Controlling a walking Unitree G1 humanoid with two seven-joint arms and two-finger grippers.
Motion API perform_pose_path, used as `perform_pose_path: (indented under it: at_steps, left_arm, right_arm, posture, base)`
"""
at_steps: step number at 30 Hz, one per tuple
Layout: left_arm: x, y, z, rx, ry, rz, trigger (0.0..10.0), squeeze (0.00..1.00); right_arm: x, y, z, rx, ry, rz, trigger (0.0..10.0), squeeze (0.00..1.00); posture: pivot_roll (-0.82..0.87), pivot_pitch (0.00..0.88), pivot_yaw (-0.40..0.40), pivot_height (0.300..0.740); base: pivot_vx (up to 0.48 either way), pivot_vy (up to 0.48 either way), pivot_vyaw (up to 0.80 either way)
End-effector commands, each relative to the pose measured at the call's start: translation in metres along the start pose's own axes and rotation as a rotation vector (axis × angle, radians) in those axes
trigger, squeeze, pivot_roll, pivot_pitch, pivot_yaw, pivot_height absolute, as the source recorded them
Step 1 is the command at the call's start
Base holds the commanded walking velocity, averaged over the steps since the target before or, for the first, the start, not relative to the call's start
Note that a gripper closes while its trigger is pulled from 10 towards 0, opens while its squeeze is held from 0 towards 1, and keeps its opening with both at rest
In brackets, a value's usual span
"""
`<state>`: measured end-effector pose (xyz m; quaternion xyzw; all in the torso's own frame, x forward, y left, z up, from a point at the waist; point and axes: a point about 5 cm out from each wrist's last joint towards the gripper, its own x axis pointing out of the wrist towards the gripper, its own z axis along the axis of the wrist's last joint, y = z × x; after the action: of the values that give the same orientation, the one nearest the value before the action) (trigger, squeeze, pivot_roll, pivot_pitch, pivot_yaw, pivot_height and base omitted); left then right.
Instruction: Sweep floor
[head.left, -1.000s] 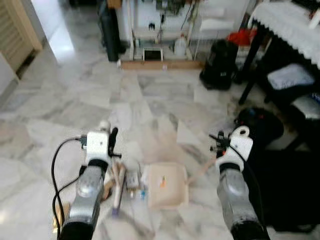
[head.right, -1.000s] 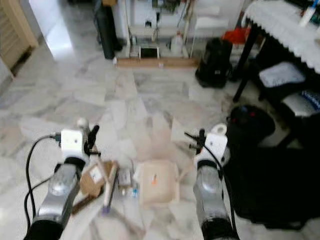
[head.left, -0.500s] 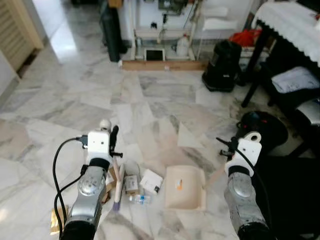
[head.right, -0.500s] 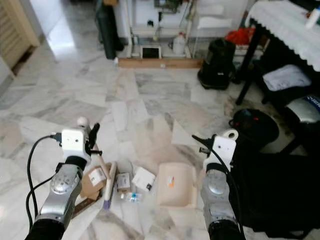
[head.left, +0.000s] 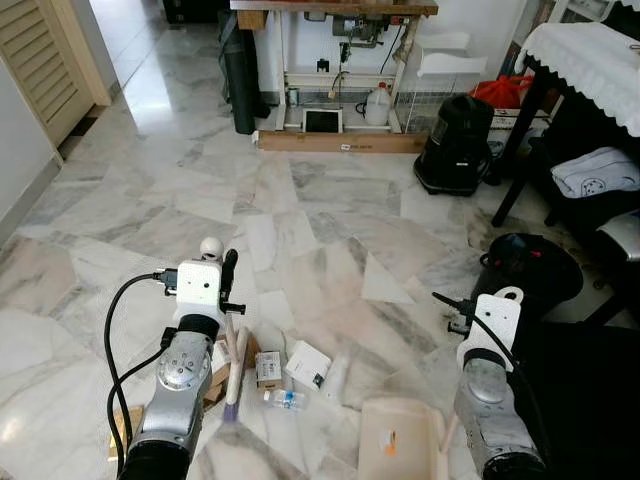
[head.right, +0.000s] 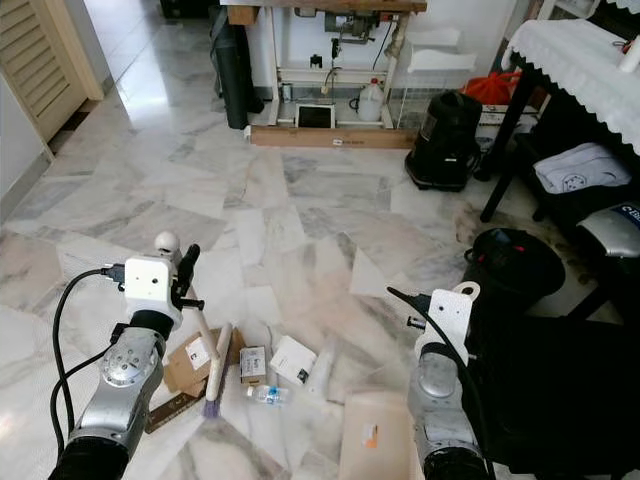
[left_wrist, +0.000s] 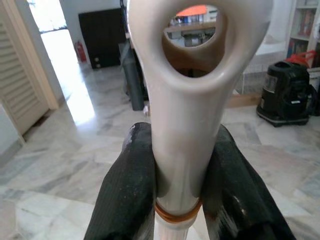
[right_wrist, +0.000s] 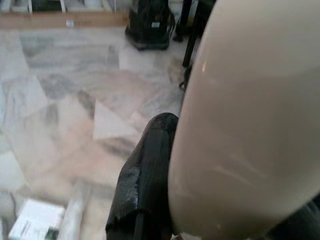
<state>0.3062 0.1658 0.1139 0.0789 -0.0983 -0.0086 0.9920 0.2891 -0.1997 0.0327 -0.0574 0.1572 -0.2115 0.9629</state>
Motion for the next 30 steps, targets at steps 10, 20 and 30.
perform_pose_path:
  at_steps: [10,20,30]
  left_arm:
    - [-0.003,0.010,0.003,0.072,0.005,-0.010,10.0,0.00]
    - [-0.010,0.004,-0.007,0.066,0.065,-0.051,10.0,0.00]
    - [-0.015,-0.009,-0.018,0.026,0.156,-0.174,10.0,0.00]
  right_arm:
    - [0.002,0.014,0.007,0.110,0.014,0.076,10.0,0.00]
    - [0.003,0.023,0.012,0.127,-0.002,0.120,10.0,0.00]
    - [0.004,0.023,0.009,0.122,0.016,0.115,10.0,0.00]
  posture:
    - [-0.06,0.078,-0.025,0.740]
    - [-0.05,0.070,-0.025,0.740]
    - [-0.05,0.070,-0.019,0.740]
  base:
    - [0.000,0.000,0.00]
    - [0.000,0.000,0.00]
    - [0.000,0.000,0.00]
